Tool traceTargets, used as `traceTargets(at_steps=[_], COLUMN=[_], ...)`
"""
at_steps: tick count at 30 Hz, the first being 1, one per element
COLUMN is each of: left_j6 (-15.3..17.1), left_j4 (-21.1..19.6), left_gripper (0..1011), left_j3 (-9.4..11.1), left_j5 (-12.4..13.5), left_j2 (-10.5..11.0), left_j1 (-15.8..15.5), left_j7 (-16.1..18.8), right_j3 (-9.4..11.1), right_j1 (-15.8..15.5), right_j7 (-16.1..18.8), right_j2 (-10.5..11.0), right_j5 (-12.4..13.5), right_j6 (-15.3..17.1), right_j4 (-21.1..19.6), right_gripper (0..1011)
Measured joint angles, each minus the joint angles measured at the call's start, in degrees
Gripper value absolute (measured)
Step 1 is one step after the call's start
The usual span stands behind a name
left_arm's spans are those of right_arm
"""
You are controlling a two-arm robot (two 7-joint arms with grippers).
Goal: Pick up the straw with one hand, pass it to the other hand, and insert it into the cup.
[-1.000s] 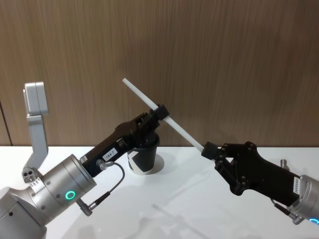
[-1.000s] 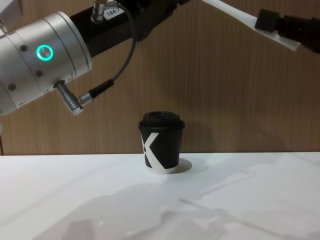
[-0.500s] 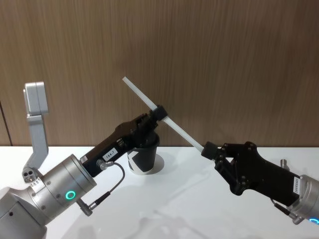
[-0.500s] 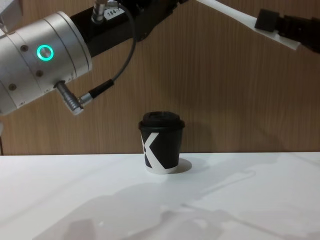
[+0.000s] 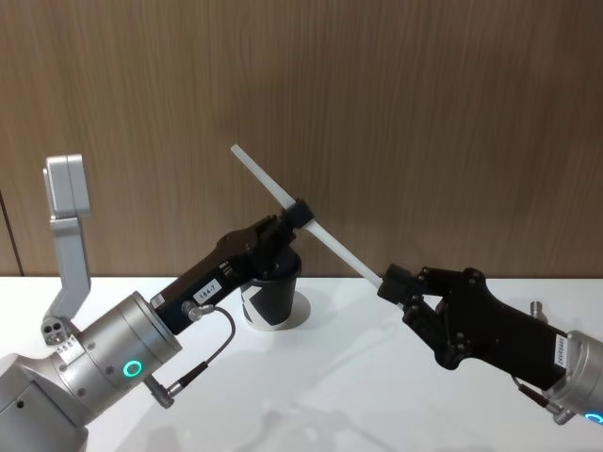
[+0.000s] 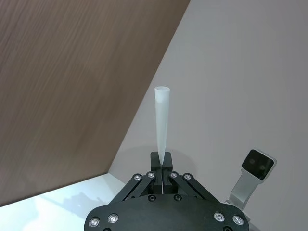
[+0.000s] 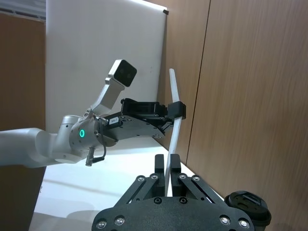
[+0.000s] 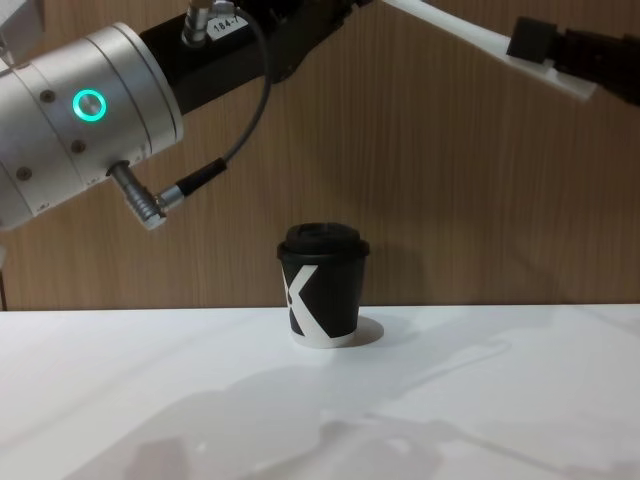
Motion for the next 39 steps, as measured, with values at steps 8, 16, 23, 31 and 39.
traceTargets(at_steps=[8, 16, 23, 31, 39], left_j6=[0.0, 0.0, -0.17, -1.87, -4.49], left_j4=[0.0, -0.01, -0.13, -1.29, -3.32], left_gripper=[14, 14, 15, 14, 14], left_j3=[0.0, 0.03, 0.11, 0.6, 1.6], left_j5=[0.0, 0.0, 0.19, 3.18, 9.08], left_j2=[0.0, -0.01, 0.12, 1.15, 2.95], left_j1=[0.0, 0.0, 0.0, -0.11, -0.35], left_j7=[0.01, 0.01, 0.17, 1.85, 5.3], right_j3=[-0.01, -0.01, -0.01, -0.01, -0.01], right_j1=[0.0, 0.0, 0.0, 0.0, 0.0], right_j7=[0.0, 0.0, 0.0, 0.0, 0.0], right_j2=[0.0, 0.0, 0.0, 0.0, 0.01], right_j5=[0.0, 0.0, 0.0, 0.0, 0.0], right_j6=[0.0, 0.01, 0.01, 0.01, 0.01], right_j4=[0.0, 0.0, 0.0, 0.0, 0.0], right_gripper=[306, 568, 776, 982, 1001])
